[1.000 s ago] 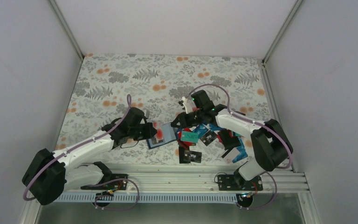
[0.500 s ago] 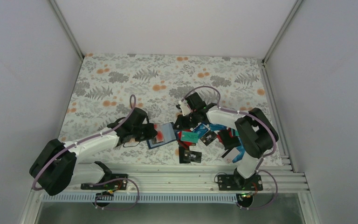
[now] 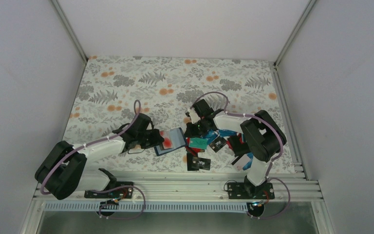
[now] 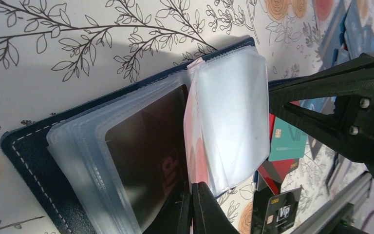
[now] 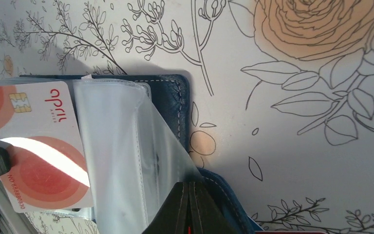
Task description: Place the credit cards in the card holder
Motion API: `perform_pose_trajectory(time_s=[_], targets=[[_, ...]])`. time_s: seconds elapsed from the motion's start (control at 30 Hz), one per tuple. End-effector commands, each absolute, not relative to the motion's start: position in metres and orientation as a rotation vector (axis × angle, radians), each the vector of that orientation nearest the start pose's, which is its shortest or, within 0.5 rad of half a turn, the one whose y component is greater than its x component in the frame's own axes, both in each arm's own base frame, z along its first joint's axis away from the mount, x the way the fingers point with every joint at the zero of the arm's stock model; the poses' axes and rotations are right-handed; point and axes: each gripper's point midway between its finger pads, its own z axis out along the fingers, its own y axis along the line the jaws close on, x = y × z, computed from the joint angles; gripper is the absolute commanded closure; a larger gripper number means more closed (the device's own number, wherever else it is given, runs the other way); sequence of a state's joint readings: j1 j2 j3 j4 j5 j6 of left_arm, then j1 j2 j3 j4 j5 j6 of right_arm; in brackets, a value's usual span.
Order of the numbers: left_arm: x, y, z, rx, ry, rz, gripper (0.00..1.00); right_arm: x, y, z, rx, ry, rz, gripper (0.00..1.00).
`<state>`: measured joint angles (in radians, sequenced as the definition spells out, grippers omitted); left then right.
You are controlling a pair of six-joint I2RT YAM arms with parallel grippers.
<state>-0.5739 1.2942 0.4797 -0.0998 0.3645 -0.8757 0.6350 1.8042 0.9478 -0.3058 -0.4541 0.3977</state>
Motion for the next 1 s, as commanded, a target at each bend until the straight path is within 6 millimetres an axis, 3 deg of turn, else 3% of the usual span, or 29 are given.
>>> perform_pose_trajectory(time_s=[0.0, 0.23, 0.47, 0.97], targets=[[0.216, -0.220, 0.044, -0.272, 2.701, -1.141, 0.98, 0.242, 0.262, -0.017, -0.477, 2.937, 0.732, 0.96], [0.215, -0.220, 0.053, -0.281, 2.667, -1.274, 0.98, 0.237, 0.261, -0.019, -0.481, 2.942, 0.745, 0.96], [0.216, -0.215, 0.064, -0.268, 2.646, -1.275, 0.98, 0.238, 0.262, -0.019, -0.481, 2.940, 0.754, 0.96], [0.217, -0.218, 0.050, -0.312, 2.638, -1.324, 0.98, 0.236, 0.262, -0.021, -0.482, 2.947, 0.758, 0.96]])
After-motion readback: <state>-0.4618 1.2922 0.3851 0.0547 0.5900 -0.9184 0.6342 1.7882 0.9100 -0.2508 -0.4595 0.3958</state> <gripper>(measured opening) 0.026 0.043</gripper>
